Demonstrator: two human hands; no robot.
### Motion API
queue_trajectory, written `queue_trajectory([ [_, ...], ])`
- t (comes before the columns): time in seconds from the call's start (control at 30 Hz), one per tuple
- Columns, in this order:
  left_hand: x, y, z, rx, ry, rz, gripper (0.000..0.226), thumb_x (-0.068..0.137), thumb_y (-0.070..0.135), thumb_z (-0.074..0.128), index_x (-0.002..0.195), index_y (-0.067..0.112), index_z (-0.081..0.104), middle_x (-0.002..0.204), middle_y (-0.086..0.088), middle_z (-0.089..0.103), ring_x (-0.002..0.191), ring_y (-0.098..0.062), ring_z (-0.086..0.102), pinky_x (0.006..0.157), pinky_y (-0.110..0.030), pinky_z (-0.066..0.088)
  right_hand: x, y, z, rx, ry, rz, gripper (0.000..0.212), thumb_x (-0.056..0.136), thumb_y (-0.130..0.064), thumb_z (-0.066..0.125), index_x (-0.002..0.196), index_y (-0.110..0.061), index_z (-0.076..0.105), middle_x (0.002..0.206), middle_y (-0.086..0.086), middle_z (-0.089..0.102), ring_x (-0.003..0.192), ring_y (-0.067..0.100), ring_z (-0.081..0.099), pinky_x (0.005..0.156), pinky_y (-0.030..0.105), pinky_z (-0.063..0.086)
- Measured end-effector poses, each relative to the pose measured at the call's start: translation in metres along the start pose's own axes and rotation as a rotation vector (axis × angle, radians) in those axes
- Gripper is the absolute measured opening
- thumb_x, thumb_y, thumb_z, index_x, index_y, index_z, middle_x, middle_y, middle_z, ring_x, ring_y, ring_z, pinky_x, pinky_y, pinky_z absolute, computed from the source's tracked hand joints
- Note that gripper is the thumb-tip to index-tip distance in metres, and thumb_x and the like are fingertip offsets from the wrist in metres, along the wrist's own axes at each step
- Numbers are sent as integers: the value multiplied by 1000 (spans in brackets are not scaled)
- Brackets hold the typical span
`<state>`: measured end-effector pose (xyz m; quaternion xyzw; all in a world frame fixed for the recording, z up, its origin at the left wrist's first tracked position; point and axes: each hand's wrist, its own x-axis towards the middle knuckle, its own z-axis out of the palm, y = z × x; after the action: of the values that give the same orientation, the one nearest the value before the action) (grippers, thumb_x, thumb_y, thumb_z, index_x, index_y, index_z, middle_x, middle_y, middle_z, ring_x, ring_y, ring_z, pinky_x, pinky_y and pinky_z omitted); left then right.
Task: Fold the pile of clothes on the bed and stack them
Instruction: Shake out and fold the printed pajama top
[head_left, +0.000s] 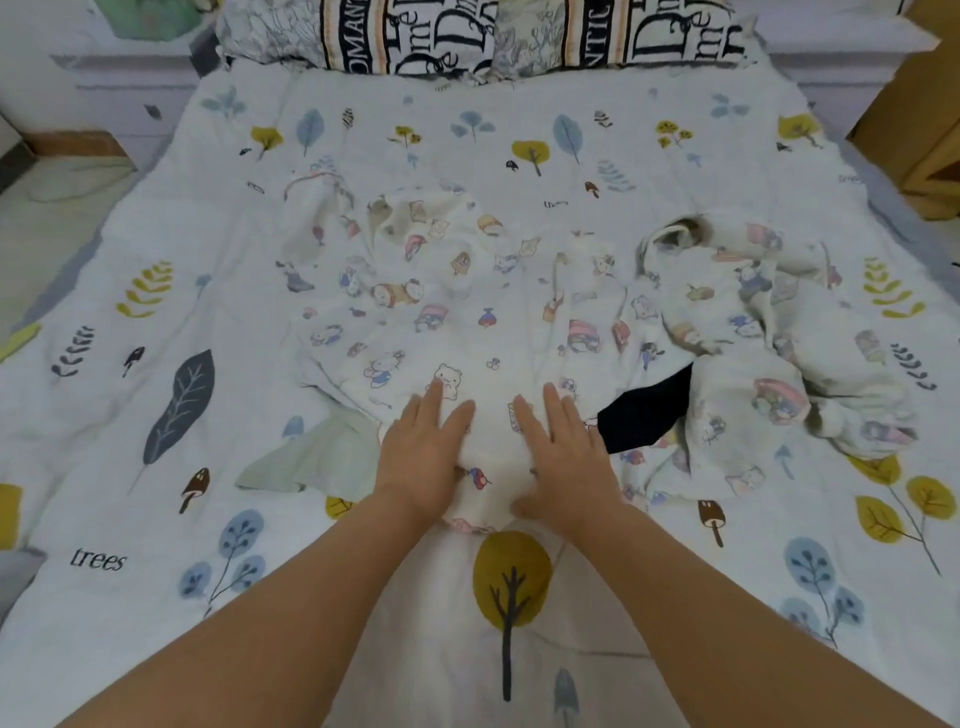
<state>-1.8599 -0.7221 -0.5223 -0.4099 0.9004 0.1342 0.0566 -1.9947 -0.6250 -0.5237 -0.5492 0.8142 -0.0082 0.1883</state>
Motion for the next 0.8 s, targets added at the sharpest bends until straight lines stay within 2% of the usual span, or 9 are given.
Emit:
queue_trajectory([
  [0.07,1,-4,5,-33,53,30,47,89,18,57,133,18,44,155,-19,11,137,-37,25,106,-42,29,3,1,7,-18,-8,23,97,83,-46,62,149,-29,-8,156,5,-18,144,25,-13,115,48,2],
  [0.13,-1,-5,4,-68,119,79,22,88,17,56,108,8,59,142,-21,38,118,-36,46,88,-38,40,4,1,13,5,47,12,75,90,-46,52,149,-29,10,158,8,-5,145,28,-4,114,51,5],
  [0.2,-2,-4,-4,-120,137,101,18,86,18,50,83,5,63,105,-16,62,89,-32,59,69,-33,40,0,-5,9,-2,150,-40,51,89,-41,53,135,-22,48,148,20,33,138,39,28,105,61,26],
  [0.27,-8,-3,-16,-187,136,114,39,80,31,33,71,7,62,76,-11,63,69,-27,57,61,-27,34,-6,-5,8,63,201,-71,41,80,-42,52,104,-15,71,111,22,64,107,43,59,79,61,50],
  [0.33,-21,-2,-32,-180,59,81,46,79,42,20,69,14,54,65,1,54,62,-16,47,55,-25,27,-20,-14,0,250,170,-77,40,89,-38,43,102,-9,69,98,14,63,103,36,58,83,48,49],
  [0.4,-34,-2,-49,-215,-11,43,36,94,37,31,63,23,40,60,9,42,57,-8,40,50,-19,25,-39,-24,-16,444,107,-25,30,97,-31,43,106,-9,61,96,5,57,102,23,52,86,32,41],
  [0.5,-54,6,-82,-342,-1,18,37,97,27,44,60,26,36,59,10,43,62,-12,44,52,-21,27,-63,-35,-45,688,144,25,22,96,-26,47,84,-10,57,78,2,55,77,16,50,63,17,35],
  [0.67,-92,29,-147,-705,-7,-69,31,95,32,48,82,7,61,84,-10,65,78,-21,58,73,-32,46,-106,-51,-111,977,334,140,21,88,-27,60,76,-11,53,72,1,54,66,13,48,59,24,37],
  [0.8,-128,50,-196,-903,20,-129,36,94,35,50,69,9,54,62,-2,53,56,-13,47,53,-21,37,-145,-61,-164,1192,357,249,24,88,-38,58,87,-14,54,88,4,56,74,16,51,57,22,40],
])
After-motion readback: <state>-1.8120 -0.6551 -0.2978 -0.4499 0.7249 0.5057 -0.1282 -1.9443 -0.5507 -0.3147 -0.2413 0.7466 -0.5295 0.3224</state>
